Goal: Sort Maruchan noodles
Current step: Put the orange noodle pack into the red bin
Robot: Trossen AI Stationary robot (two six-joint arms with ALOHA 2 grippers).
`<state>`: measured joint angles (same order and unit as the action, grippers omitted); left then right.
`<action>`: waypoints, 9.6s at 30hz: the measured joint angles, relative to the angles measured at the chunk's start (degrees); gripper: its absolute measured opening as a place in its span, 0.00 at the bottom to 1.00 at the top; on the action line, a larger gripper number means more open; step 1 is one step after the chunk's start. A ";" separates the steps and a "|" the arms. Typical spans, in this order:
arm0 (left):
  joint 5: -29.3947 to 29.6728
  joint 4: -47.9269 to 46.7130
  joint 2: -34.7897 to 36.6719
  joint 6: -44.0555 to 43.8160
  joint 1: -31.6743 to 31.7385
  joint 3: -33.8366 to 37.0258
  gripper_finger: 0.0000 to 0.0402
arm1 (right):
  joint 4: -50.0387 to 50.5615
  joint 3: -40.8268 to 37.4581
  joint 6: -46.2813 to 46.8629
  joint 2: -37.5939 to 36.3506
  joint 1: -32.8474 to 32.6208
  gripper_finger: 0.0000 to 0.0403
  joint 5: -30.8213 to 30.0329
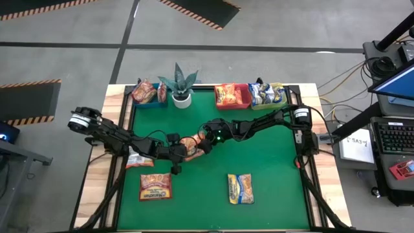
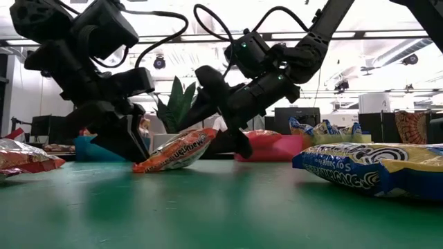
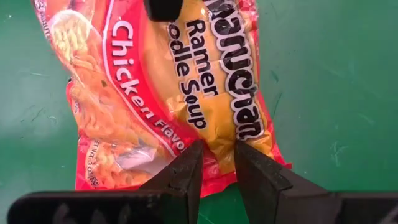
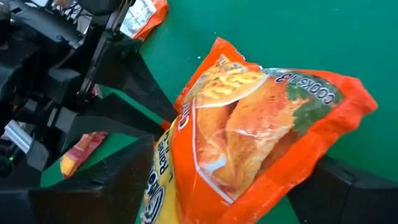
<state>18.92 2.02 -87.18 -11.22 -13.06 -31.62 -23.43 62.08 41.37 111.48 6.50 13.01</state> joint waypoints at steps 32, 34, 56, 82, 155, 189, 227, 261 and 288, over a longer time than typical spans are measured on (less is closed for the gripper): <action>3.29 -1.24 14.53 13.32 0.02 -0.39 0.19 | 7.80 0.09 -5.95 -5.57 0.32 0.09 -1.15; 3.30 -1.59 18.46 15.98 0.02 -0.39 0.19 | 11.04 0.20 -7.36 -7.75 0.52 0.09 -1.11; 15.77 5.11 40.50 34.43 0.08 -0.52 0.19 | 80.12 33.71 -19.46 -18.53 14.19 0.09 -10.36; 17.77 4.46 40.24 34.75 0.07 -0.52 0.19 | 97.93 49.90 -30.04 2.17 38.56 0.09 -10.05; 1.73 -74.35 17.85 -59.07 1.97 -14.02 0.19 | 69.12 19.04 -29.83 -33.67 14.03 0.41 -13.20; 15.40 -45.71 -7.54 -1.42 -2.09 -38.22 0.19 | 34.41 -17.59 -12.75 -45.83 4.49 0.41 -13.19; 6.00 14.95 -2.92 -3.04 0.06 0.70 0.19 | 12.62 -8.13 -2.68 -10.27 3.06 0.87 -8.11; 6.34 16.46 -8.15 -7.33 0.72 2.08 0.19 | -8.57 -3.20 -0.04 2.54 4.28 0.76 -0.75; 6.54 6.57 6.47 -3.76 0.22 2.37 0.19 | -8.15 -3.53 -3.77 0.15 4.21 0.13 -0.24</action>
<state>25.46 8.59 -80.71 -14.97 -12.84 -29.24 -31.58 58.55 37.61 111.63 10.71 12.77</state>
